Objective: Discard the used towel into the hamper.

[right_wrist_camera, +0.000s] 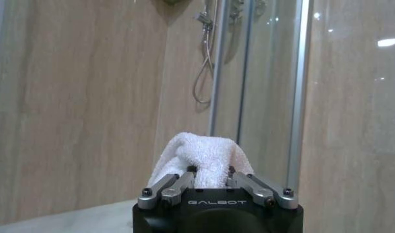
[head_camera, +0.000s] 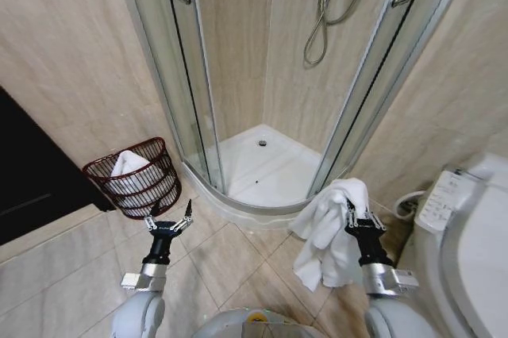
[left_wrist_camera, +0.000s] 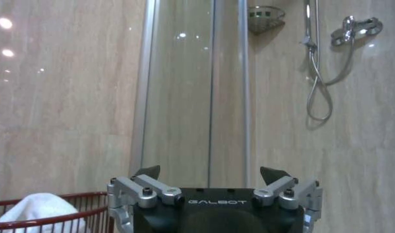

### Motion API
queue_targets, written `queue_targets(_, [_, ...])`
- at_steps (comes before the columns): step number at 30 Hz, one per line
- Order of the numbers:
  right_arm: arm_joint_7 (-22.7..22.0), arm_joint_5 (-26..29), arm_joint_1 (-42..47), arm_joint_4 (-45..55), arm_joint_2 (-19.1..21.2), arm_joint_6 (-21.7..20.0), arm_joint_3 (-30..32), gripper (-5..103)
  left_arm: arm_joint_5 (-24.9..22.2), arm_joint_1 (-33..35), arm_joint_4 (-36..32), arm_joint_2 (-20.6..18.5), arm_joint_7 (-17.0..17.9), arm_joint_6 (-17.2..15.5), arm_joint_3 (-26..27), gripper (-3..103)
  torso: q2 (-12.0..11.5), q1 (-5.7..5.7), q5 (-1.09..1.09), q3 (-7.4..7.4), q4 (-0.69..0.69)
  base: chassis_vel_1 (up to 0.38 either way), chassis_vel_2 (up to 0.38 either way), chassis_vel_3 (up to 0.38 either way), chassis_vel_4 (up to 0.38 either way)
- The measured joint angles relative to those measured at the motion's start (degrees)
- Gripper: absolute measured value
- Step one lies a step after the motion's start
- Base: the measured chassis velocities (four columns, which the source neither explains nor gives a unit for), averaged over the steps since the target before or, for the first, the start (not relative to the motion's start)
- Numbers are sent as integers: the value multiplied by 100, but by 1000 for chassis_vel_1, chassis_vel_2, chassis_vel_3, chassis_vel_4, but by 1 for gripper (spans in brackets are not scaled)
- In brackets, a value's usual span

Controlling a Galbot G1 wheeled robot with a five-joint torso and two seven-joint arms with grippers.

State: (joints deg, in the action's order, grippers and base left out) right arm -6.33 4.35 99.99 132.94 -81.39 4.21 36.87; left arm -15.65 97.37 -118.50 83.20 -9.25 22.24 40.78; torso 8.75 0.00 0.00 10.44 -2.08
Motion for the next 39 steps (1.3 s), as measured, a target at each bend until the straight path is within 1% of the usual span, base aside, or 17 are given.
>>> queue_targets(8, [-69,-236,-43,-2,-30,-98,-149,16,32,-132,51,6,-10,-46,-28,100,0,0,1,0,-1,63,55,56,47])
queue_targets(13, [-59,-418,-118,-45,-63,-96,-203,16,30,-181,104,17,-28,108,-36,100,0,0,0,0,-2,46,29,40,31])
queue_targets(16, [-8,-522,-150,-85,-82,-97,-254,16,28,-176,110,37,-28,157,-49,100,0,0,0,0,0,0,0,0,0])
queue_targets(21, [11,-537,-167,-130,-95,-88,-292,16,56,-139,104,61,-13,127,-49,100,0,0,1,0,1,64,52,-52,-74])
queue_targets(25, [33,-533,-145,-157,-45,-48,-293,16,137,-76,64,103,24,22,-41,100,0,0,0,0,-1,102,91,-85,-75])
queue_targets(30, [52,-545,-100,-200,-36,25,-323,16,230,-50,66,163,-16,23,-50,100,0,0,0,0,0,99,84,-82,-62])
queue_targets(39, [108,-668,-69,-229,-80,91,-409,16,255,-43,64,163,-20,23,-45,100,0,0,1,0,0,65,73,3,0])
